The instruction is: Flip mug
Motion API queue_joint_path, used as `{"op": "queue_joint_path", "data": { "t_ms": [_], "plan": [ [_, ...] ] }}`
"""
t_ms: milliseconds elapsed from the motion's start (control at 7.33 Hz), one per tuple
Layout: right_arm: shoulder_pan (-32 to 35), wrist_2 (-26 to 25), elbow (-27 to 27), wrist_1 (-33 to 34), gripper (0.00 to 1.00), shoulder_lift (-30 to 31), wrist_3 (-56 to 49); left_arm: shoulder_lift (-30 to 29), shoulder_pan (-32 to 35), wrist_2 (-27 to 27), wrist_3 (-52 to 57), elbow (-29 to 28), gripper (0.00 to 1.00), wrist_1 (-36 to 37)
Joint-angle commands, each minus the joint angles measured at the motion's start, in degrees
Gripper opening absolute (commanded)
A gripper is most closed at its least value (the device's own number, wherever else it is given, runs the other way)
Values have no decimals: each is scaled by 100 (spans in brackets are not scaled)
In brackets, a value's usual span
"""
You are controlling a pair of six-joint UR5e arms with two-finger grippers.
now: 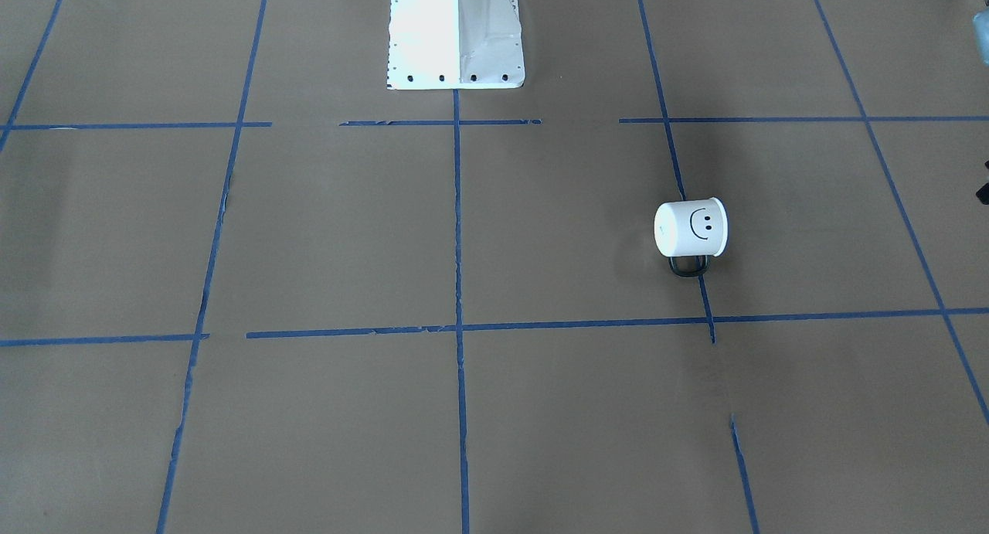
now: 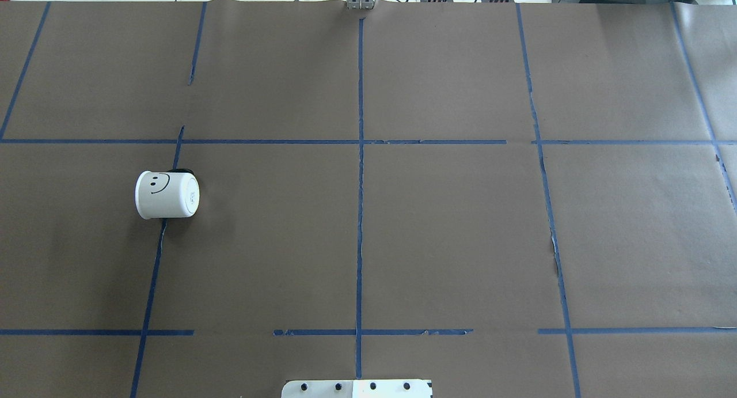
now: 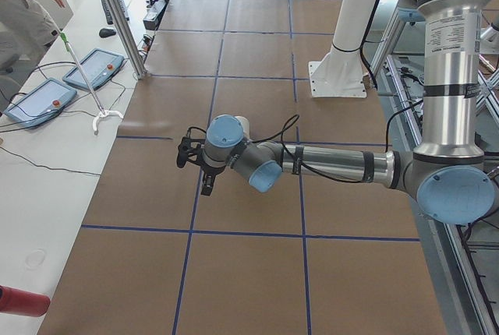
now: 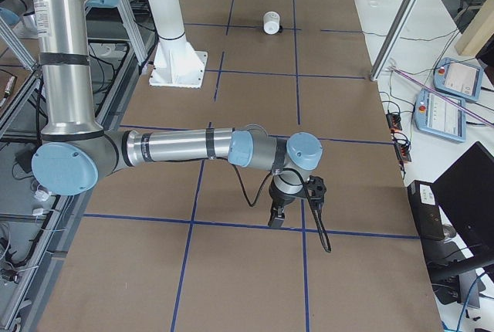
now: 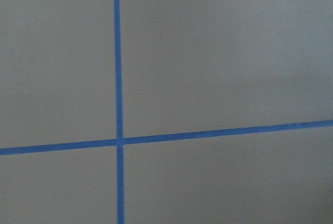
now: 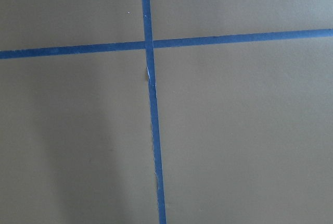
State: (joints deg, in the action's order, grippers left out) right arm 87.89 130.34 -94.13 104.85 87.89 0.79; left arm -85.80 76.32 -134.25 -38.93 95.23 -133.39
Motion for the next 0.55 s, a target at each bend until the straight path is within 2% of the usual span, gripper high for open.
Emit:
{"op": "queue_joint_path", "data": {
  "t_ms": [0,136,409],
  "plan": [
    [0,0,0,0,100,0,0,46,-817,65,-2442,-390,100,-2418],
    [0,0,0,0,100,0,0,98,-1142,327,-3384,-426,100,-3325],
    [0,0,0,0,100,0,0,98,-2204,1658,-4523,-671,100,-4664]
  ]
}}
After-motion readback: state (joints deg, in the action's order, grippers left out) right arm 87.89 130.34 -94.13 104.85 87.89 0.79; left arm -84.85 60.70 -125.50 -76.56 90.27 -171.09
